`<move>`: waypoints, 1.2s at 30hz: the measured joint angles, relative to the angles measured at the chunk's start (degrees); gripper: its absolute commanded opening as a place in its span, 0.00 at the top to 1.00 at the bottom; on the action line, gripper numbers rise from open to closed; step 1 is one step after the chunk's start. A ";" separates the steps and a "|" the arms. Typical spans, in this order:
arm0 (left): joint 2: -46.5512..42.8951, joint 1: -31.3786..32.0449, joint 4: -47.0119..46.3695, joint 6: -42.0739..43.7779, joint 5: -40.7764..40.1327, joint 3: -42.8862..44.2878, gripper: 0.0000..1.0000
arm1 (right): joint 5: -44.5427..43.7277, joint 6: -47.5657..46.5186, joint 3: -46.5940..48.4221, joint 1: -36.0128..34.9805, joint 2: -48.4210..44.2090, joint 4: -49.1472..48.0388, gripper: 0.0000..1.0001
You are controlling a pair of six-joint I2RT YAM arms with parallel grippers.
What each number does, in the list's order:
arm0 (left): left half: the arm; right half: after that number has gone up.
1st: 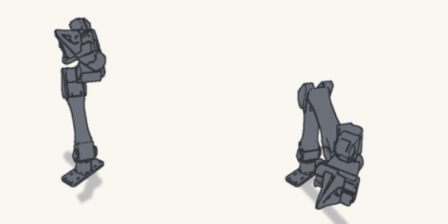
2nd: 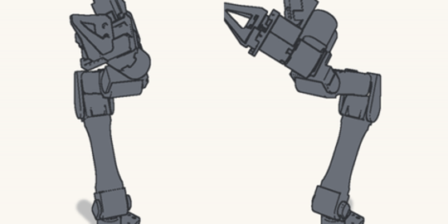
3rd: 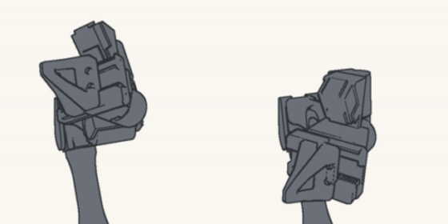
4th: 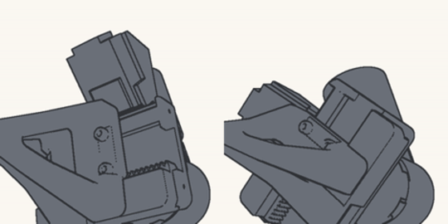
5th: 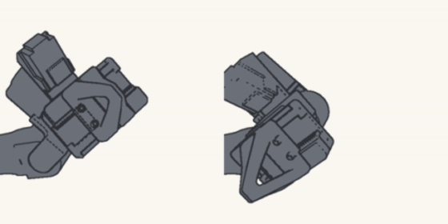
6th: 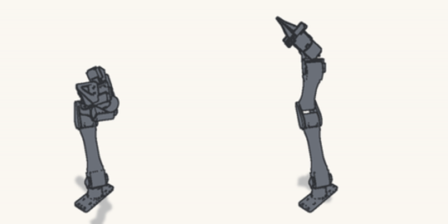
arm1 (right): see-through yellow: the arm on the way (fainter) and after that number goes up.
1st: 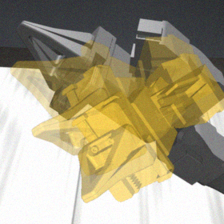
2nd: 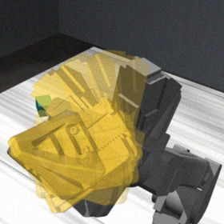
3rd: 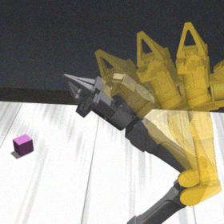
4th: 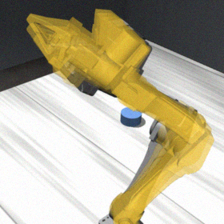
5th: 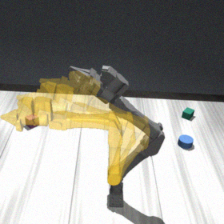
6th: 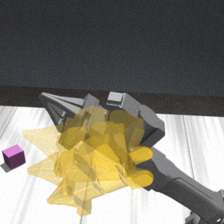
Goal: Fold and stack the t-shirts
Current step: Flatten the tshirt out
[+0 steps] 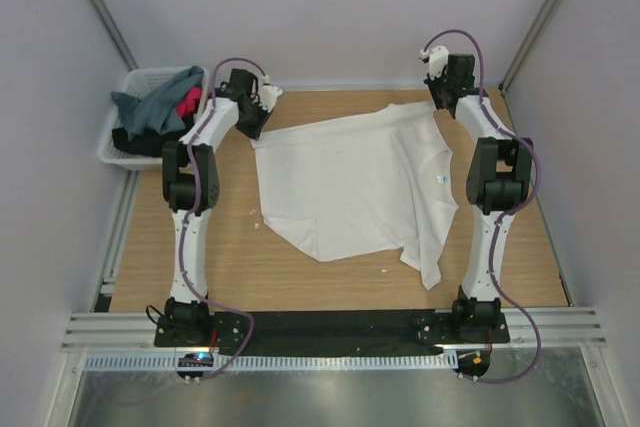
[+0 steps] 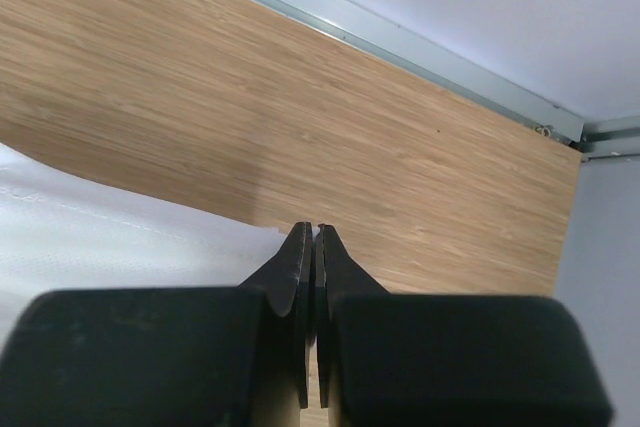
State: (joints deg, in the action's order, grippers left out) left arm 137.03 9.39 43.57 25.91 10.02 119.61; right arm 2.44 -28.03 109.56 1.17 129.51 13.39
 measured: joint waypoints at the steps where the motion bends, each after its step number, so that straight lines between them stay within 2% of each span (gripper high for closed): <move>1: 0.31 0.00 0.20 -0.44 -0.09 0.87 1.00 | -0.37 0.00 0.00 0.00 -0.02 0.42 0.99; 5: -1.01 0.04 0.79 -2.84 -0.02 2.38 1.00 | -1.27 0.52 -1.66 0.02 -2.08 1.99 0.99; 9: -6.58 1.09 2.56 -3.80 0.00 2.29 1.00 | -0.76 1.77 -7.98 0.02 -10.21 3.39 0.99; 13: -18.05 4.74 4.46 -4.70 -0.59 2.23 1.00 | -0.04 3.04 -15.28 0.04 -26.25 4.72 0.99; 20: -42.03 14.58 5.14 -6.56 -1.92 1.40 1.00 | 1.97 7.65 -19.17 0.09 -56.96 4.83 0.99; 27: -60.00 16.31 8.17 -7.56 -2.25 -1.09 1.00 | 4.57 11.41 -16.74 0.09 -76.37 12.63 0.99; 31: -67.06 15.21 11.39 -7.48 0.26 -3.54 1.00 | 4.83 11.41 -13.40 0.09 -81.96 19.65 0.99; 36: -70.90 10.56 14.23 -8.81 4.68 -2.38 1.00 | 4.66 10.16 -5.64 0.09 -85.94 26.80 0.99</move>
State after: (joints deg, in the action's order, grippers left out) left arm 66.13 19.94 57.80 17.10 14.70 117.23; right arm 7.09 -17.87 103.92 1.26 43.57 40.18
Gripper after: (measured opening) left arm 0.005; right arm 0.043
